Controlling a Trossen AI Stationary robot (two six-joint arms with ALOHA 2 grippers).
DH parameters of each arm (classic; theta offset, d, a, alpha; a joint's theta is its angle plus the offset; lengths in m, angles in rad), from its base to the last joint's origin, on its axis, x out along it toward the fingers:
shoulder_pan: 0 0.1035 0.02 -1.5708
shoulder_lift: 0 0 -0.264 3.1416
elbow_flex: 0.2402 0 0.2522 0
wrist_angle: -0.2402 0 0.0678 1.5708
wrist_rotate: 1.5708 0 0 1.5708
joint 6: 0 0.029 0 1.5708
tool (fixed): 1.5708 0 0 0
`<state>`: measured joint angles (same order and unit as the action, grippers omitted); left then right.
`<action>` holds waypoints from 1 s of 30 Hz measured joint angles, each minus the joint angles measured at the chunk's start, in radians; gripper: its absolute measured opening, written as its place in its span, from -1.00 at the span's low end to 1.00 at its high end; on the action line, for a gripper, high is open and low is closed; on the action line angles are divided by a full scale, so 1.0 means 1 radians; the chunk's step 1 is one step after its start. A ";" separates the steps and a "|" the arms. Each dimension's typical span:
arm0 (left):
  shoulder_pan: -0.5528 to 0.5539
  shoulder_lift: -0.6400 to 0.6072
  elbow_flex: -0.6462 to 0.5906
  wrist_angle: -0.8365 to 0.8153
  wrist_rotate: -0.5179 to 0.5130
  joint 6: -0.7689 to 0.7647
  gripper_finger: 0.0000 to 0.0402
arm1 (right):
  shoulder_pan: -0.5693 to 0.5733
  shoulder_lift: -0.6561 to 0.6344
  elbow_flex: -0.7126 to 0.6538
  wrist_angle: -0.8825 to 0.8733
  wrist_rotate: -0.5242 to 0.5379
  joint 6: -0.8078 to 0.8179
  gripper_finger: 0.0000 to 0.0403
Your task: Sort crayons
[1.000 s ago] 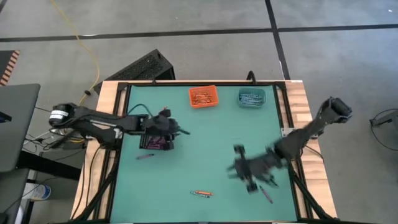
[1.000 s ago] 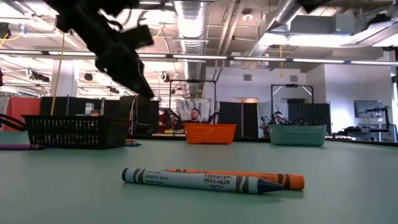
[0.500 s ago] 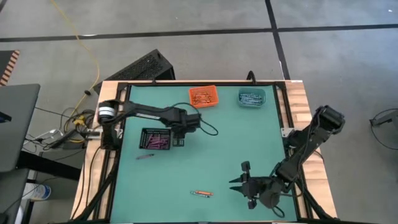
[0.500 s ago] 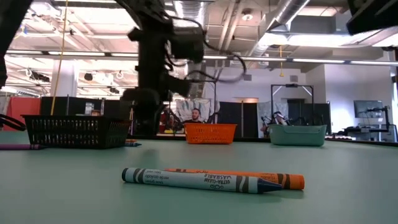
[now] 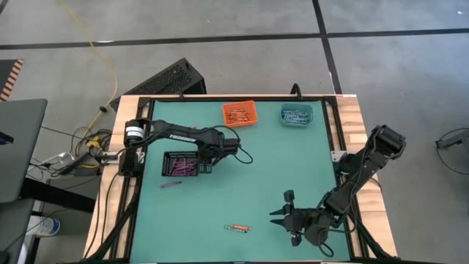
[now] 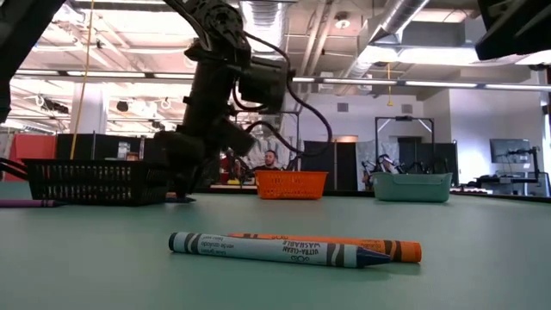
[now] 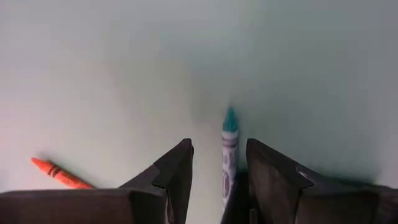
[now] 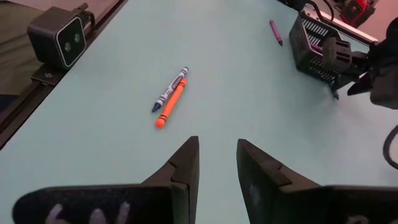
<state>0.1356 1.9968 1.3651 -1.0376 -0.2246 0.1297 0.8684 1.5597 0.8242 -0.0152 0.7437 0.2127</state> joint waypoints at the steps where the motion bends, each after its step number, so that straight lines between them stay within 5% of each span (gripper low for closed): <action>1: 0.001 0.000 0.000 -0.006 -0.001 0.000 -0.30 | 0.000 0.000 0.000 0.001 0.000 0.000 -0.47; 14: 0.013 -0.006 -0.067 0.025 0.038 0.003 -0.48 | 0.000 0.000 0.000 0.002 0.017 -0.003 -0.47; 23: 0.011 -0.005 -0.071 0.063 0.043 0.024 -0.94 | 0.000 0.000 0.000 0.001 0.018 -0.003 -0.47; 30: 0.006 -0.001 -0.050 0.109 0.029 0.052 -0.93 | 0.000 0.000 0.000 0.001 0.018 -0.003 -0.47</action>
<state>0.1421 1.9954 1.3154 -0.9283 -0.1960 0.1818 0.8684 1.5593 0.8242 -0.0139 0.7612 0.2100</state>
